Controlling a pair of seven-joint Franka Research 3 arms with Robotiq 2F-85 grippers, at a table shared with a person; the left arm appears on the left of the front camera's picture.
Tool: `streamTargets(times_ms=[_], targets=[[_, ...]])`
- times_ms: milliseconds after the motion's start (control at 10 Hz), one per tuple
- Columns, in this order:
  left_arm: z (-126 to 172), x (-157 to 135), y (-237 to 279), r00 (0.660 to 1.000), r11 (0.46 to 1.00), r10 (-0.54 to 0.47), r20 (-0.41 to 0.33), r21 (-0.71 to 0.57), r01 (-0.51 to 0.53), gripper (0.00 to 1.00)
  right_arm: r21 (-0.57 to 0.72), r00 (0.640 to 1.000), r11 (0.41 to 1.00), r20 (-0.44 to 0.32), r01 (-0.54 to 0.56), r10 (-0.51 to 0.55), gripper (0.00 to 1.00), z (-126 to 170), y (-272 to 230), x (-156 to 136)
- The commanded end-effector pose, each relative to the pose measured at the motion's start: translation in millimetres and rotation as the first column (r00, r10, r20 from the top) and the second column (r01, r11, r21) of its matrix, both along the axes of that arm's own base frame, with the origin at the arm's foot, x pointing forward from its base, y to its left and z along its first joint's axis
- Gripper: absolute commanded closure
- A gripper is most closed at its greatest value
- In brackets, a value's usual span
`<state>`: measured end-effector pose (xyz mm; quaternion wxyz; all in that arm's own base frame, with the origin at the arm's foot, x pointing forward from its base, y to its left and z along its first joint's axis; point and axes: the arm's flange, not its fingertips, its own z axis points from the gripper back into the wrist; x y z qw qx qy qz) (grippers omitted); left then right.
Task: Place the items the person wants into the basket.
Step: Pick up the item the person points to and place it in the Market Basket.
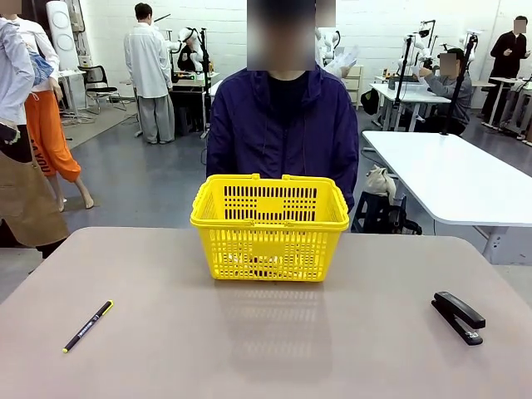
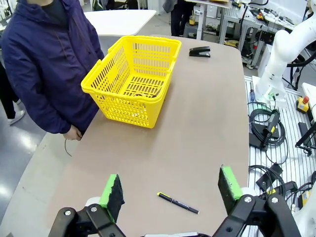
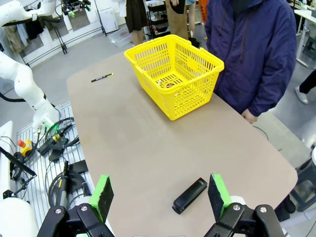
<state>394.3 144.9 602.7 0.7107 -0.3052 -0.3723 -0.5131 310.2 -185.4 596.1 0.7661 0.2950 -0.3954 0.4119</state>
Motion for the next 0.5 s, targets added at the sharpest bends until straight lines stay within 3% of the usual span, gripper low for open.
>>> streamTargets(times_ms=[0,400], targets=[[2.9,-1.7,-0.5,1.0,1.0,0.003,0.007,-0.006,-0.003,0.0,0.031,1.0,0.999,0.028,-0.01,0.009,0.0,0.0,1.5,2.0],[2.9,-1.7,-0.5,1.0,1.0,0.003,0.007,-0.006,-0.003,0.0,0.031,1.0,0.999,0.028,-0.01,0.009,0.0,0.0,1.5,2.0]])
